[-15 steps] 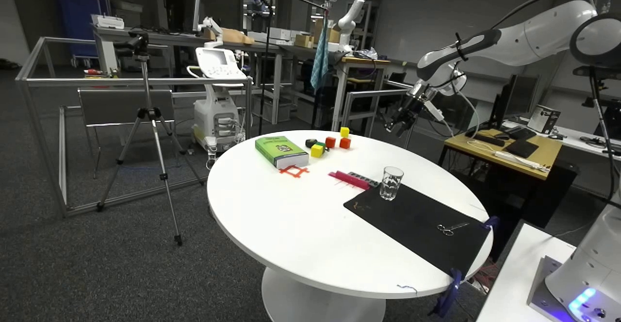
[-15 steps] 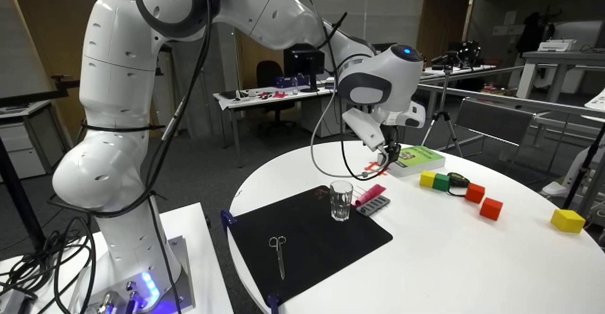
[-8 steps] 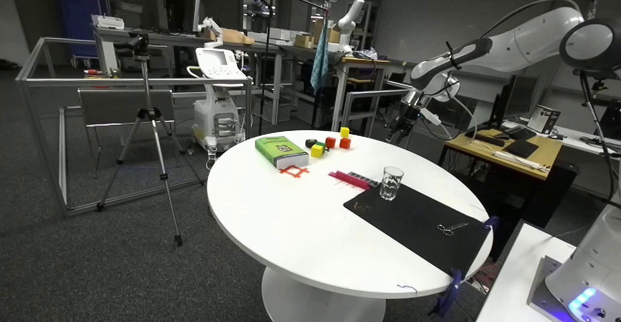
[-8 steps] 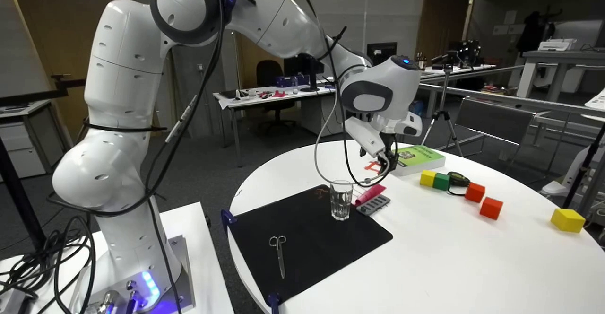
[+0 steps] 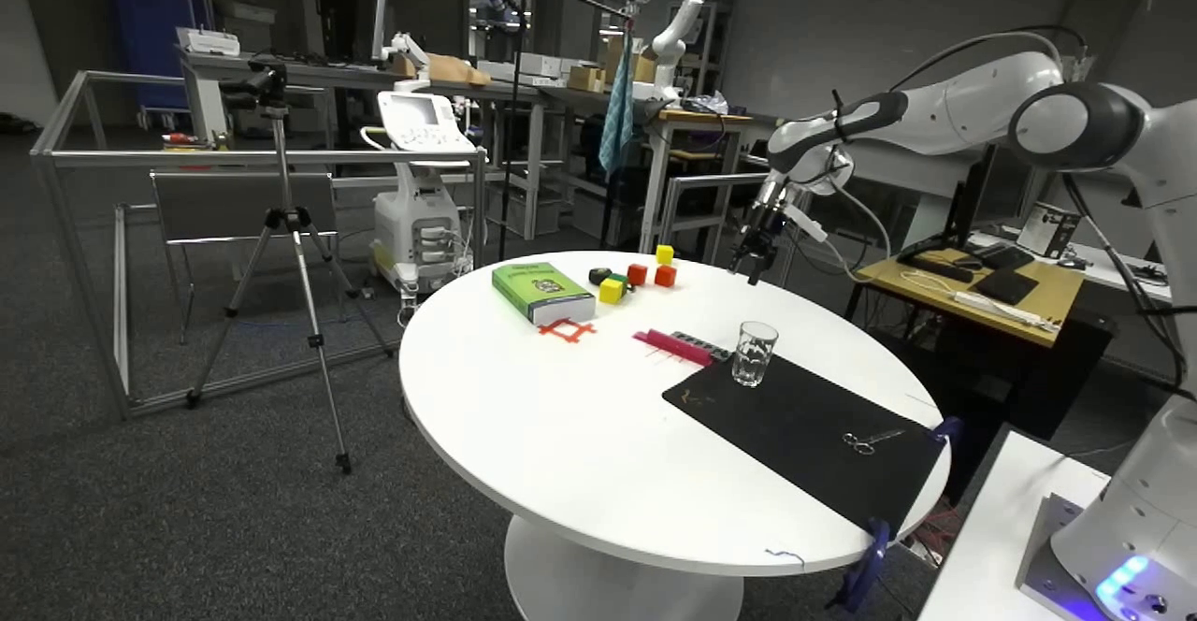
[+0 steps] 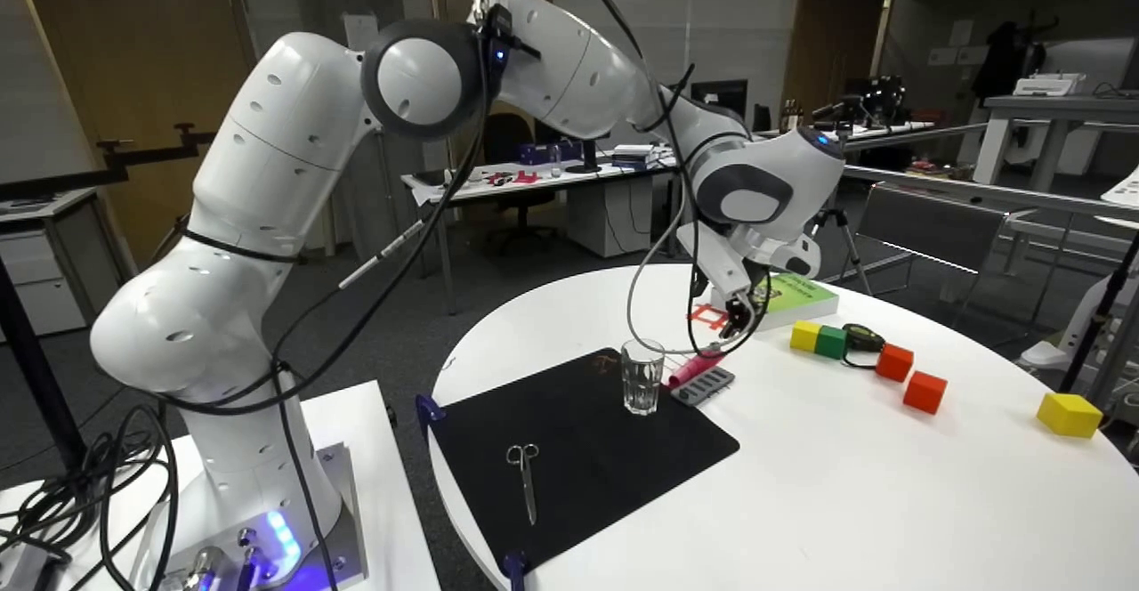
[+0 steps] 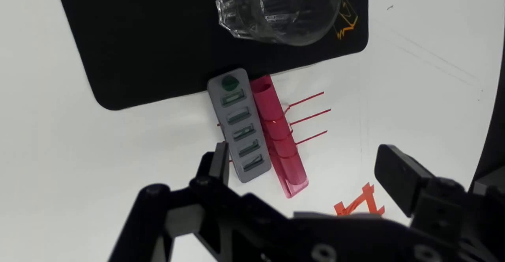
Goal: Lift the black object from the table and put it in the glass cup
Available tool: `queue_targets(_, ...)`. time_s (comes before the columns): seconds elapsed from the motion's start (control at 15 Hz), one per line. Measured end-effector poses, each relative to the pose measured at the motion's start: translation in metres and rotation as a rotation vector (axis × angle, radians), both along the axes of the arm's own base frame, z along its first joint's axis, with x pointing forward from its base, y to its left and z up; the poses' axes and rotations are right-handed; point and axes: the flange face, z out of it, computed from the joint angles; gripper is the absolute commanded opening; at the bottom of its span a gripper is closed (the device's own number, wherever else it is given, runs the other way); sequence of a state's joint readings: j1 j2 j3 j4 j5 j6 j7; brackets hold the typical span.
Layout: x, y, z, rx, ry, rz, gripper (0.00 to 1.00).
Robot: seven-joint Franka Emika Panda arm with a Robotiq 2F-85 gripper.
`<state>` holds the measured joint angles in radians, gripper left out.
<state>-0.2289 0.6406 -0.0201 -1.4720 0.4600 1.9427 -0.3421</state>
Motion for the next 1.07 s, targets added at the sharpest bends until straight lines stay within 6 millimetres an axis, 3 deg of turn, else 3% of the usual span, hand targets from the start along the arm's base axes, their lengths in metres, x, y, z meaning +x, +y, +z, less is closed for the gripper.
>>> queue_targets(0.27,0.024,-0.022,-0.012,0.038,0.032,-0.021,1.0)
queue_targets(0.6,0.036,-0.042,-0.046,0.07,0.063,-0.022,1.0)
queue_targets(1.07,0.038,-0.037,-0.095,0.089,0.105,-0.01,1.0)
